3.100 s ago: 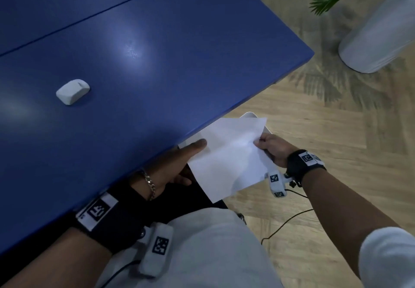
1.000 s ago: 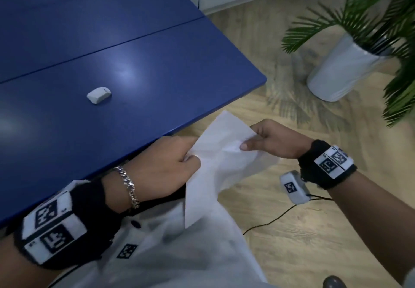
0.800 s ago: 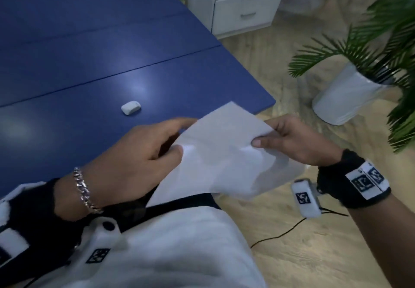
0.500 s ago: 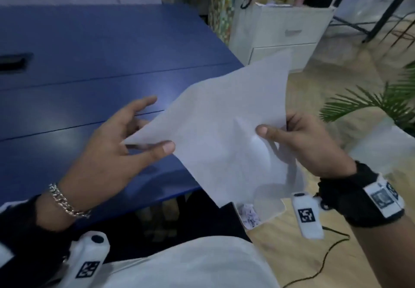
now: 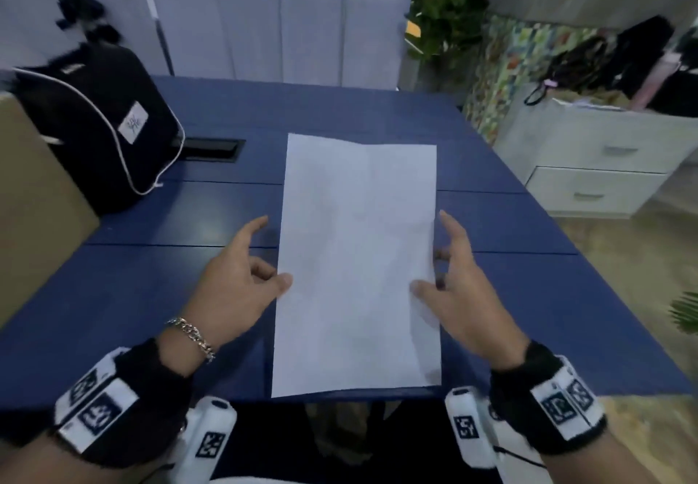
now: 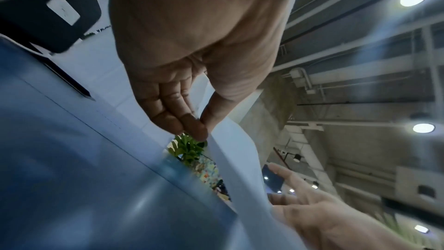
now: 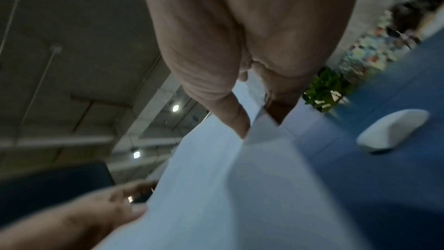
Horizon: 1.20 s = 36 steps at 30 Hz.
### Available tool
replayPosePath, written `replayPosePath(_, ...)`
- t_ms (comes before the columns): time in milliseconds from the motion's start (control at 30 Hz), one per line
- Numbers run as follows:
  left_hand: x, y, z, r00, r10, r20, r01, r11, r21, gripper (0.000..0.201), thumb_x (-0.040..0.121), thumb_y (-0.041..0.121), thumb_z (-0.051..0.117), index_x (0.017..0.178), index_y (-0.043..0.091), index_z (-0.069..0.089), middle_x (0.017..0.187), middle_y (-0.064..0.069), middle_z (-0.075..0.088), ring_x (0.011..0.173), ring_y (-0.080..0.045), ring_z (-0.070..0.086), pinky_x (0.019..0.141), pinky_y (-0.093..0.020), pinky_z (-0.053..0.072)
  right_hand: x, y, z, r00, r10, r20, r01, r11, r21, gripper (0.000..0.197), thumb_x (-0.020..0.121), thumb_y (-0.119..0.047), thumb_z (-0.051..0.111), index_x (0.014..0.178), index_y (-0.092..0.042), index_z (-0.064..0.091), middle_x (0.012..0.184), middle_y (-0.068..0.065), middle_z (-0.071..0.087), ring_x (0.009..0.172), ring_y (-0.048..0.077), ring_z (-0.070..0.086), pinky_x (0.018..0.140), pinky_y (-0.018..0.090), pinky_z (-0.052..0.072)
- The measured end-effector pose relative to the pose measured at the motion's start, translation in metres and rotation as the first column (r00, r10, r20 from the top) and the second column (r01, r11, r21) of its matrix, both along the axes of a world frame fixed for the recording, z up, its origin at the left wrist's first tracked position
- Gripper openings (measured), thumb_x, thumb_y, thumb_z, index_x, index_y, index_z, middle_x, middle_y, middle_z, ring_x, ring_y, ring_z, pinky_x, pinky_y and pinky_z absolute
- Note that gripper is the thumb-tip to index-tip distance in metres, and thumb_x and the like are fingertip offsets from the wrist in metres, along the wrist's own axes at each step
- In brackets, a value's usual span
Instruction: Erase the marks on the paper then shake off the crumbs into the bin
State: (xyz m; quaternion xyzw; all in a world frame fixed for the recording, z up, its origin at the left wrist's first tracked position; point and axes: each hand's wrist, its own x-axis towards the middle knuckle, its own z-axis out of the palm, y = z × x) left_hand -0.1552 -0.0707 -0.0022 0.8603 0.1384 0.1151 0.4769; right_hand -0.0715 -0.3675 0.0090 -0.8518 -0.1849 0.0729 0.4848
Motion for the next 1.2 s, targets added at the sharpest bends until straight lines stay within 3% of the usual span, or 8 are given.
replayPosePath(67, 0.002, 0.009, -0.007, 0.996, 0.009, -0.087, 0.003, 0.991, 0.131, 0.091, 0.087, 0.019, 0.082, 0.160, 0.035, 0.031, 0.071, 0.021, 0.072, 0.066, 0.005, 0.064, 0.067, -0.017, 0.045, 0.004, 0.009, -0.019, 0.998, 0.012, 0.059, -0.005, 0.992, -0.126, 0.096, 0.097, -0.018, 0.072, 0.158, -0.055, 0.007, 0.135, -0.018, 0.052, 0.111, 0.012, 0.065, 0.091, 0.031, 0.056)
replayPosePath(133, 0.006, 0.012, -0.012, 0.985, -0.005, -0.171, 0.046, 0.970, 0.240, 0.089, 0.086, 0.019, 0.082, 0.159, 0.038, 0.032, 0.070, 0.023, 0.071, 0.071, 0.008, 0.063, 0.067, -0.012, 0.042, 0.009, 0.017, -0.033, 0.996, 0.019, 0.093, 0.006, 0.963, -0.268, 0.086, 0.097, -0.020, 0.072, 0.159, -0.048, 0.019, 0.140, -0.009, 0.048, 0.113, 0.017, 0.062, 0.100, 0.034, 0.051)
replayPosePath(267, 0.015, 0.011, -0.022, 0.965, -0.036, -0.262, 0.128, 0.930, 0.344, 0.071, 0.087, 0.020, 0.079, 0.151, 0.033, 0.050, 0.071, 0.011, 0.071, 0.073, 0.002, 0.062, 0.073, -0.022, 0.046, 0.014, 0.018, -0.042, 0.998, 0.034, 0.057, -0.009, 0.921, -0.389, 0.074, 0.096, -0.025, 0.072, 0.158, -0.033, 0.034, 0.149, -0.001, 0.043, 0.118, 0.020, 0.059, 0.103, 0.030, 0.045)
replayPosePath(367, 0.020, 0.010, -0.018, 0.932, -0.066, -0.357, 0.231, 0.868, 0.440, 0.075, 0.087, 0.036, 0.079, 0.154, 0.029, 0.047, 0.107, 0.007, 0.070, 0.100, -0.012, 0.063, 0.087, -0.025, 0.048, 0.016, 0.018, -0.038, 0.998, 0.047, 0.049, -0.022, 0.904, -0.428, 0.070, 0.098, -0.029, 0.069, 0.159, -0.030, 0.034, 0.151, 0.000, 0.039, 0.117, 0.019, 0.059, 0.102, 0.027, 0.044)
replayPosePath(567, 0.001, -0.001, -0.006, 0.736, -0.168, -0.655, 0.592, 0.629, 0.504, 0.111, 0.080, 0.077, 0.068, 0.167, 0.032, 0.015, 0.173, 0.008, 0.008, 0.157, -0.023, 0.018, 0.125, -0.043, 0.024, -0.007, 0.008, -0.024, 0.975, 0.186, 0.124, -0.068, 0.777, -0.626, 0.067, 0.092, -0.067, 0.060, 0.149, -0.035, 0.048, 0.144, -0.013, 0.047, 0.128, 0.019, 0.044, 0.109, 0.038, 0.044)
replayPosePath(700, -0.007, -0.006, -0.007, 0.679, -0.127, -0.723, 0.649, 0.563, 0.511, 0.110, 0.079, 0.077, 0.068, 0.165, 0.038, 0.012, 0.174, 0.012, 0.002, 0.159, -0.022, 0.014, 0.124, -0.052, 0.022, -0.019, 0.003, -0.026, 0.957, 0.291, 0.005, -0.205, 0.688, -0.696, 0.065, 0.084, -0.066, 0.065, 0.142, -0.040, 0.052, 0.141, -0.021, 0.049, 0.127, 0.017, 0.044, 0.109, 0.035, 0.041)
replayPosePath(1033, -0.001, -0.005, -0.006, 0.686, -0.119, -0.717, 0.643, 0.560, 0.522, 0.110, 0.078, 0.075, 0.070, 0.165, 0.039, 0.011, 0.174, 0.015, 0.000, 0.158, -0.023, 0.014, 0.121, -0.054, 0.020, -0.018, 0.005, -0.029, 0.968, 0.249, -0.032, -0.212, 0.742, -0.636, 0.063, 0.085, -0.060, 0.067, 0.140, -0.035, 0.054, 0.137, -0.023, 0.042, 0.119, 0.013, 0.054, 0.102, 0.031, 0.048)
replayPosePath(1200, -0.021, -0.008, -0.004, 0.733, -0.206, -0.648, 0.613, 0.613, 0.499, 0.111, 0.083, 0.079, 0.060, 0.164, 0.041, -0.005, 0.172, 0.017, -0.014, 0.160, -0.016, -0.003, 0.127, -0.046, 0.012, -0.025, -0.006, -0.030, 0.984, 0.179, 0.018, -0.142, 0.832, -0.537, 0.062, 0.093, -0.061, 0.061, 0.147, -0.034, 0.048, 0.137, -0.030, 0.042, 0.119, 0.000, 0.054, 0.101, 0.025, 0.048)
